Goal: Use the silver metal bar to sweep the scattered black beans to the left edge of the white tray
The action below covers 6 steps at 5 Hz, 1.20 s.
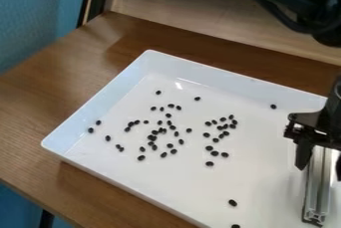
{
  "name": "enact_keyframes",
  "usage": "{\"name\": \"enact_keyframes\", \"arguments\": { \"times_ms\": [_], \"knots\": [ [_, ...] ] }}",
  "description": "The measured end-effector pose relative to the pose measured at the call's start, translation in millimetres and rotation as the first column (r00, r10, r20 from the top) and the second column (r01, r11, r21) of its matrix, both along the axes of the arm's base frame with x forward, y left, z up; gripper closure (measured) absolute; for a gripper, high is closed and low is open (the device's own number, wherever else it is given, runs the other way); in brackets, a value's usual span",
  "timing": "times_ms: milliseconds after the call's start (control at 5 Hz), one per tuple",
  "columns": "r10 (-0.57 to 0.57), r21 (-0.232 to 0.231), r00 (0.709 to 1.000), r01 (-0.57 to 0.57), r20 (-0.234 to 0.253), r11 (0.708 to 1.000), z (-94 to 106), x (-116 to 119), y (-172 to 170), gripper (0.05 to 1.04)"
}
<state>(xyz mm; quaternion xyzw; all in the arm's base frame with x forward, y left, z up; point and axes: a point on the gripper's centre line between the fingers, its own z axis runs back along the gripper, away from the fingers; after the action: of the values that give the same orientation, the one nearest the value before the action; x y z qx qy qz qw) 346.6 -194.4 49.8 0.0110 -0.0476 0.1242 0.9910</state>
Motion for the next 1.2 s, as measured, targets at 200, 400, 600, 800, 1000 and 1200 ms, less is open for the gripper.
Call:
{"name": "enact_keyframes", "arguments": {
  "times_ms": [200,400,600,800,1000,1200],
  "knots": [
    [0.012,0.023,1.000,-0.012,0.011,1.000,-8.7,1,5,0.704],
    [0.019,0.026,1.000,-0.020,0.017,0.999,-11.1,0,16,0.712],
    [0.022,0.035,1.000,-0.021,-0.013,0.999,-12.2,-1,40,0.712],
    [0.044,0.054,0.998,-0.042,-0.044,0.998,-9.1,3,89,0.712],
    [0.066,0.077,0.995,-0.060,-0.081,0.995,-8.4,5,135,0.712],
    [0.063,0.083,0.993,-0.055,-0.104,0.995,-8.8,3,164,0.712]
  ]
}}
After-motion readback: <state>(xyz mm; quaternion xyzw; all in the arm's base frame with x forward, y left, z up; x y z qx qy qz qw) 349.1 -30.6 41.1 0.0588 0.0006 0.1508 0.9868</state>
